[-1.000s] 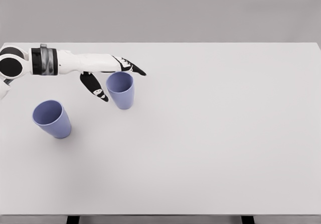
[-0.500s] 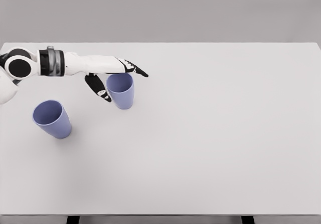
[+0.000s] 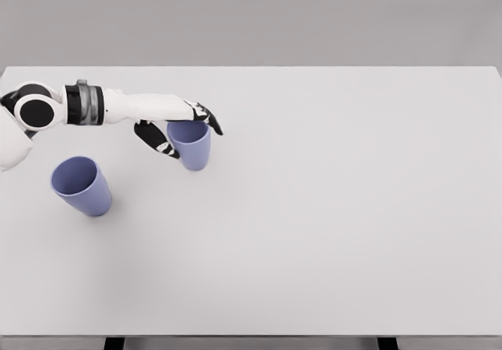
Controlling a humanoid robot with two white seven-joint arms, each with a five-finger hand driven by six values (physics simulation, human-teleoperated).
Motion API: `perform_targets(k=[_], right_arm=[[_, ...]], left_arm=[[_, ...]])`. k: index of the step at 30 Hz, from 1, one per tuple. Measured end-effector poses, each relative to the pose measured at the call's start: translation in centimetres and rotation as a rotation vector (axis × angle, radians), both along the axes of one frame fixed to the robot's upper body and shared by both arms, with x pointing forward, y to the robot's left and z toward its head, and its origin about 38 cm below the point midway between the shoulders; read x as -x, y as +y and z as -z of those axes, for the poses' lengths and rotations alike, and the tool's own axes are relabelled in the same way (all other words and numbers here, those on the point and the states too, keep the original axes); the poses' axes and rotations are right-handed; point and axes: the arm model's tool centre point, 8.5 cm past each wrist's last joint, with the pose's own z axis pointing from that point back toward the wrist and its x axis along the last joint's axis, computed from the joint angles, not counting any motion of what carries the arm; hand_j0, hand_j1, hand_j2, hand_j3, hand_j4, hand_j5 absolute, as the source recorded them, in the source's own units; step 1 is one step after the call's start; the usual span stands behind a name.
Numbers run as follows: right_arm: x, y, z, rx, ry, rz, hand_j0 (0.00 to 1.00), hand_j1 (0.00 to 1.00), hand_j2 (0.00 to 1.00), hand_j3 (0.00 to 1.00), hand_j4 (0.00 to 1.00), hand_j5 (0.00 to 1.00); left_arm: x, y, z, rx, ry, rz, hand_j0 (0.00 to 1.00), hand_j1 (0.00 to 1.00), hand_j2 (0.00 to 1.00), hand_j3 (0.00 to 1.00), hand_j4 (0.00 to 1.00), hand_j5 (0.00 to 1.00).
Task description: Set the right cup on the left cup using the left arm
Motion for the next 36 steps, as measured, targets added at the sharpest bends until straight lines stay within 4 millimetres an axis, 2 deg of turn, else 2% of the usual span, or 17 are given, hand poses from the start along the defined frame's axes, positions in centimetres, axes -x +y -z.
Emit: perform_targets(k=[5,10,14,22,36], right_arm=[[0.0,0.0,0.0,0.0,0.0,0.0,1.0,1.0,1.0,1.0,1.0,1.0],[0.0,0.0,0.0,0.0,0.0,0.0,1.0,1.0,1.0,1.0,1.0,1.0],[0.0,0.0,0.0,0.0,0.0,0.0,1.0,1.0,1.0,1.0,1.0,1.0],[0.0,0.0,0.0,0.0,0.0,0.0,1.0,1.0,1.0,1.0,1.0,1.0],[0.0,0.0,0.0,0.0,0.0,0.0,1.0,1.0,1.0,1.0,1.0,1.0]], left_arm=[[0.0,0.2,0.0,-0.007,-0.006,0.0,0.62,0.62,0.62,0.62,0.62,0.62],[0.1,0.2,-1.6,0.011,-0.044,0.01,0.58,0.58,0.58,0.58,0.58,0.58],[0.9,1.3,-3.6,0.026,-0.081,0.02,0.58,0.58,0.58,0.58,0.58,0.58],[4.0,4.6,-7.7,0.058,-0.121,0.035,0.58,0.58,0.58,0.58,0.58,0.58],[10.6,10.8,-16.1,0.057,-0.225,0.001,0.58,0.58,0.58,0.58,0.58,0.58]])
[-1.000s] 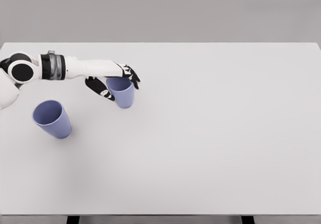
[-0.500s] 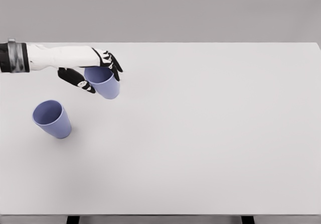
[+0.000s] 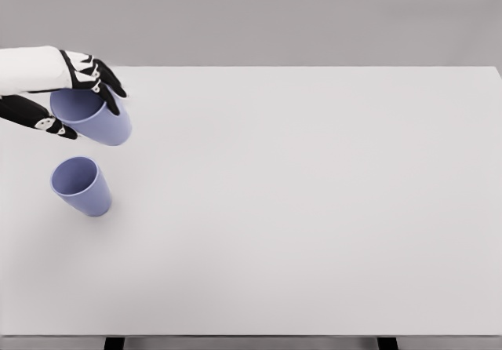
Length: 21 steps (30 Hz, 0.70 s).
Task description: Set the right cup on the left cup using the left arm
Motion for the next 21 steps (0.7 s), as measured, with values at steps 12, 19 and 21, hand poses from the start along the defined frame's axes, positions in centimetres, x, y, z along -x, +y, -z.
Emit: perform_targets(k=[12,19,21], right_arm=[[0.0,0.0,0.0,0.0,0.0,0.0,1.0,1.0,1.0,1.0,1.0,1.0],[0.0,0.0,0.0,0.0,0.0,0.0,1.0,1.0,1.0,1.0,1.0,1.0],[0.0,0.0,0.0,0.0,0.0,0.0,1.0,1.0,1.0,1.0,1.0,1.0]], left_arm=[[3.7,3.4,-1.0,-0.054,0.032,-0.068,0.59,0.59,0.59,0.59,0.59,0.59],[4.3,3.9,-0.6,-0.069,0.053,-0.078,0.59,0.59,0.59,0.59,0.59,0.59],[4.4,3.9,-0.7,-0.072,0.053,-0.08,0.59,0.59,0.59,0.59,0.59,0.59]])
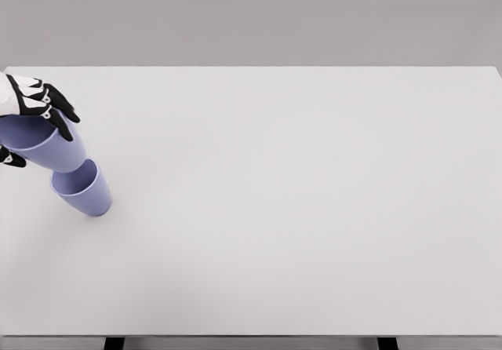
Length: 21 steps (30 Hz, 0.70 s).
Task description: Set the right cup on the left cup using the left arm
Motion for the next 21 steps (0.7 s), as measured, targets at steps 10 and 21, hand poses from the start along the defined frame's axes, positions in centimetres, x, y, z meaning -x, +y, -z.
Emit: perform_targets(k=[10,21], right_arm=[[0.0,0.0,0.0,0.0,0.0,0.0,1.0,1.0,1.0,1.0,1.0,1.0],[0.0,0.0,0.0,0.0,0.0,0.0,1.0,1.0,1.0,1.0,1.0,1.0]], left_arm=[[0.4,0.4,0.8,-0.006,0.029,-0.011,0.6,0.6,0.6,0.6,0.6,0.6],[0.3,0.2,1.4,0.006,0.048,-0.007,0.6,0.6,0.6,0.6,0.6,0.6]])
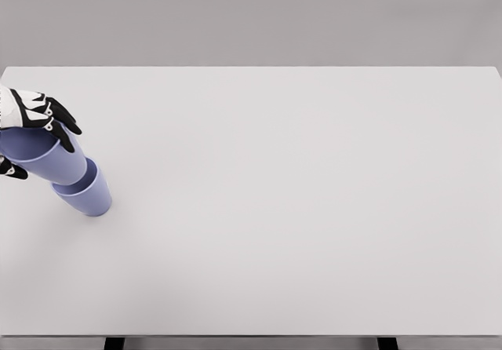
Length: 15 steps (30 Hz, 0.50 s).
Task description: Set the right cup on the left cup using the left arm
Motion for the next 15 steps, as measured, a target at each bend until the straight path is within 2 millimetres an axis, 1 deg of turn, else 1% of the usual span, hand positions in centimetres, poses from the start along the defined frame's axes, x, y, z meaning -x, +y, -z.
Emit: perform_targets(k=[9,15], right_arm=[[0.0,0.0,0.0,0.0,0.0,0.0,1.0,1.0,1.0,1.0,1.0,1.0],[0.0,0.0,0.0,0.0,0.0,0.0,1.0,1.0,1.0,1.0,1.0,1.0]], left_arm=[[-0.2,0.1,0.8,0.003,0.019,-0.003,0.6,0.6,0.6,0.6,0.6,0.6],[-0.8,0.1,1.3,0.015,0.022,-0.01,0.6,0.6,0.6,0.6,0.6,0.6]])
